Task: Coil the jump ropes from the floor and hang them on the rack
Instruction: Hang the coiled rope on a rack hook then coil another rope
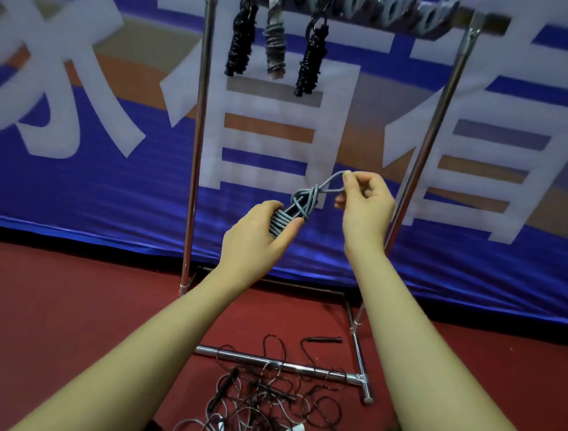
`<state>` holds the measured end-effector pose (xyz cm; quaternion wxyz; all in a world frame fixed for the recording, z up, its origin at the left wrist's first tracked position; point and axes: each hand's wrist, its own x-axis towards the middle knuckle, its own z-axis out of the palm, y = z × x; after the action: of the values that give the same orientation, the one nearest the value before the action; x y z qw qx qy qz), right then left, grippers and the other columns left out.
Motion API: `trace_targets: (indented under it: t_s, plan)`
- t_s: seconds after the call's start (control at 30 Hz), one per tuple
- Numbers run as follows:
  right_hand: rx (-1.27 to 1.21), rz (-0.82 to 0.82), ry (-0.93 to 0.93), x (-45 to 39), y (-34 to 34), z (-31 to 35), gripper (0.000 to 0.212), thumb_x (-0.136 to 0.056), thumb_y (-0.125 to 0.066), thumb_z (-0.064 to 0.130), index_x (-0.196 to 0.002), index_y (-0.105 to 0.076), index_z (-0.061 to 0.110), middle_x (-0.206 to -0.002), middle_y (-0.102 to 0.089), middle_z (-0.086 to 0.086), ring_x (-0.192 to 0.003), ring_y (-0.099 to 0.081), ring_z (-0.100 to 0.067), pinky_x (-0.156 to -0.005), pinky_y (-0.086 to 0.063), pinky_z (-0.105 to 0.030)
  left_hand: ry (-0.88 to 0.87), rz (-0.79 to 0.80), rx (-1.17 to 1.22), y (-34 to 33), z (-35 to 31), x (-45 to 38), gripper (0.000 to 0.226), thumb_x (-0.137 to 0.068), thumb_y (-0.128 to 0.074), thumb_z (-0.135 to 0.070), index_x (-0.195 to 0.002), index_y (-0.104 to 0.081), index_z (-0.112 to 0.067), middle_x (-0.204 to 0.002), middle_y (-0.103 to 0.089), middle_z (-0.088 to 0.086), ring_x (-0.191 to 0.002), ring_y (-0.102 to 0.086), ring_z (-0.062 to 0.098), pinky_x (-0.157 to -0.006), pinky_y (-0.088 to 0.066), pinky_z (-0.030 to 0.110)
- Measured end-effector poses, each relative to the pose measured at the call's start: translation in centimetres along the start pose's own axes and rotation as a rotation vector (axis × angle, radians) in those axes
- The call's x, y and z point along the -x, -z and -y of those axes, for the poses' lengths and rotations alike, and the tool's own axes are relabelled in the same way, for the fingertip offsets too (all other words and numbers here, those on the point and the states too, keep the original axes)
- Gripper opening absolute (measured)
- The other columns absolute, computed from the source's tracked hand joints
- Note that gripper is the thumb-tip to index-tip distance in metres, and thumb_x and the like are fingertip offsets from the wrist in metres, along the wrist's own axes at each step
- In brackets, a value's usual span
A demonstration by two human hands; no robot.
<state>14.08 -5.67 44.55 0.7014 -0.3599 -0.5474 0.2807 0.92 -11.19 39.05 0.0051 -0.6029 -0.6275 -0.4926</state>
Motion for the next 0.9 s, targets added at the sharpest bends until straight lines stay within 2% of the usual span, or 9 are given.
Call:
trace_targets:
  t_s: [0.17,0.33,0.43,0.63,0.77,0.9]
  plan:
    - [-0.026,-0.007,0.068,-4.5,-1.4,3.7,0.008,-0.089,-0.065,0.014,-0.081,-0.067,0.014,-0.068,-0.061,0.000,-0.061,-0.054,-0.008,-0.060,-0.048,-0.024,-0.018,-0.078,0.030,1.2,-2.9,-4.1,0.045,-0.090,-0.052,-0.053,-0.123,-0.052,-0.023,-0.115,-0.060,-0.004,-0.104,-0.058,0.020,-0.078,-0.045,0.036]
    - [-0.058,-0.035,0.105,-9.3,-2.3,5.3,0.003,-0.087,-0.067,0.015,-0.085,-0.068,0.014,-0.072,-0.063,0.005,-0.064,-0.055,-0.003,-0.062,-0.047,-0.015,-0.168,-0.060,0.017,1.2,-4.6,-8.5,0.046,-0.093,-0.052,-0.043,-0.132,-0.042,-0.020,-0.118,-0.054,0.002,-0.101,-0.057,0.023,-0.075,-0.049,0.039]
    - [-0.068,-0.019,0.132,-12.6,-2.9,5.9,0.007,-0.087,-0.067,0.016,-0.081,-0.066,0.020,-0.073,-0.064,0.005,-0.068,-0.058,-0.006,-0.066,-0.050,-0.018,-0.212,-0.089,0.057,0.9,-5.7,-11.7,0.042,-0.094,-0.053,-0.039,-0.129,-0.044,-0.019,-0.112,-0.054,0.004,-0.098,-0.056,0.026,-0.075,-0.049,0.041]
    - [-0.116,0.006,0.222,-18.9,-5.2,6.6,0.015,-0.090,-0.063,0.011,-0.082,-0.063,0.024,-0.079,-0.065,0.003,-0.076,-0.061,-0.006,-0.068,-0.049,-0.013,-0.210,-0.174,0.122,-0.2,-7.7,-18.8,0.038,-0.094,-0.053,-0.040,-0.126,-0.046,-0.020,-0.112,-0.056,0.003,-0.099,-0.056,0.022,-0.077,-0.048,0.038]
    - [-0.124,0.000,0.240,-23.7,-7.1,7.3,0.008,-0.088,-0.064,0.009,-0.085,-0.067,0.015,-0.076,-0.065,0.003,-0.071,-0.060,-0.005,-0.064,-0.048,-0.010,-0.221,-0.186,0.070,-0.9,-8.2,-23.4,0.038,-0.094,-0.052,-0.041,-0.126,-0.046,-0.021,-0.112,-0.056,0.002,-0.099,-0.056,0.023,-0.074,-0.047,0.036]
    - [-0.144,0.001,0.235,-27.9,-9.0,8.1,0.002,-0.086,-0.066,0.009,-0.088,-0.068,0.009,-0.075,-0.065,0.005,-0.068,-0.059,0.000,-0.062,-0.048,-0.009,-0.250,-0.216,0.050,-1.5,-8.3,-27.6,0.036,-0.093,-0.051,-0.042,-0.122,-0.048,-0.020,-0.110,-0.058,0.003,-0.099,-0.057,0.025,-0.077,-0.049,0.040]
